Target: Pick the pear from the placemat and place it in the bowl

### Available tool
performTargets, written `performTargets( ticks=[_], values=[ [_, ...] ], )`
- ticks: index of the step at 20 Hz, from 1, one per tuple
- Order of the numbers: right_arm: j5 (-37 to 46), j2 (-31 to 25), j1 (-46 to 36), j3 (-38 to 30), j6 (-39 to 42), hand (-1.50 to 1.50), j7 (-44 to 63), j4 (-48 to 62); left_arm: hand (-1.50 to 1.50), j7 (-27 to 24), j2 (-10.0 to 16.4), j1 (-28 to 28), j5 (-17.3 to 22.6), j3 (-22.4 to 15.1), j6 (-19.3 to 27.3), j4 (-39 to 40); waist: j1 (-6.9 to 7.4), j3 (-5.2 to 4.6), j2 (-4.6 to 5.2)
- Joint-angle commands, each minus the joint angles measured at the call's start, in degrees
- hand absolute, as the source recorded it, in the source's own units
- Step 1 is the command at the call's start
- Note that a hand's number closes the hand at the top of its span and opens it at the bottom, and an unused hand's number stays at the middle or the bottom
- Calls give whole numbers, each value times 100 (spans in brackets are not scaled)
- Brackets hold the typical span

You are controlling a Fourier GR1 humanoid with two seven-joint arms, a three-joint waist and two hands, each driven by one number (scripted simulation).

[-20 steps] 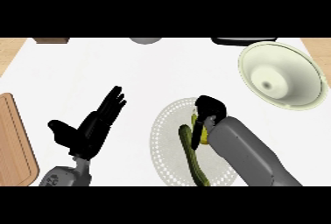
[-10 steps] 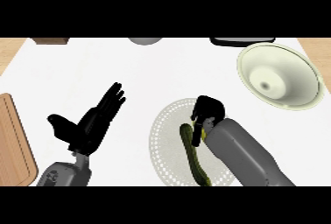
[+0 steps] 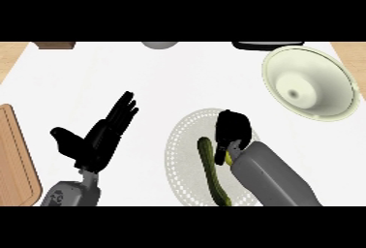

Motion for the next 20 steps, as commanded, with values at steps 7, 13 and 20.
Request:
performTargets(
  ticks=[7,13,20],
  values=[
    [1011,-1585,1258,398,-348,150,-402,-2971,0,-165,41,138,-51,123,-132,95,-93,26,33],
    [1135,-1510,1199,36,108,150,467,-4859,0,63,-104,8,-78,109,38,-62,-82,26,30],
    [1213,-1590,703,-706,1239,150,1291,-6338,0,-113,-102,-31,-54,214,-150,257,-57,21,46]
  ],
)
